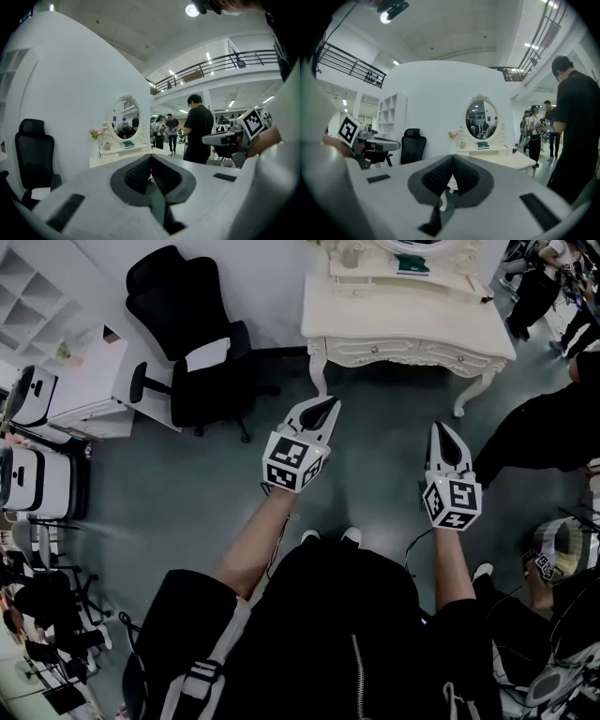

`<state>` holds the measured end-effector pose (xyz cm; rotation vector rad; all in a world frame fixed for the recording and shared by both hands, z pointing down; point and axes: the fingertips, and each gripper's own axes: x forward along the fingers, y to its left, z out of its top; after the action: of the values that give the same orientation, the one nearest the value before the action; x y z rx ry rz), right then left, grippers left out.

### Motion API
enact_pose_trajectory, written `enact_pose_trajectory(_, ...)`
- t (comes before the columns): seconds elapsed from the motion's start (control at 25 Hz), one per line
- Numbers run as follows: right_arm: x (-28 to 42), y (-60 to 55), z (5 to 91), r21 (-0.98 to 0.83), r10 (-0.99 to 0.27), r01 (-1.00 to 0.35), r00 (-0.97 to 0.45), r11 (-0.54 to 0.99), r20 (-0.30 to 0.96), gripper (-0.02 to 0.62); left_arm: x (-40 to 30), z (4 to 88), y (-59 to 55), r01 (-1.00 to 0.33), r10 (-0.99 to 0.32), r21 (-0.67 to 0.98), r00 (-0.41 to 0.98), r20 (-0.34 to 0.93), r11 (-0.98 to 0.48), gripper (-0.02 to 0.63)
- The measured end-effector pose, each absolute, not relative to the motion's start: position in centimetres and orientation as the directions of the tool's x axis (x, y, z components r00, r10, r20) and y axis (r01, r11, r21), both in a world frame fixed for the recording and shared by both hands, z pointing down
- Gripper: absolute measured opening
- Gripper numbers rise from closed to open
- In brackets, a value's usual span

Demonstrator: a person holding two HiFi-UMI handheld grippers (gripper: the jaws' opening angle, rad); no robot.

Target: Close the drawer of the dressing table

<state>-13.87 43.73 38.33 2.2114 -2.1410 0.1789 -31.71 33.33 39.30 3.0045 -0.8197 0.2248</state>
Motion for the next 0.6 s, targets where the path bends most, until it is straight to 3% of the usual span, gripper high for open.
enact_pose_trajectory(0.6,-8.1,40.3,40.3,-0.067,-0.989,-0.997,0.015,-0.025,0.148,0.003,-25.6,40.4,30.0,-0.515,-0.511,-0.016,0.846,0.152,-0.857,0.006)
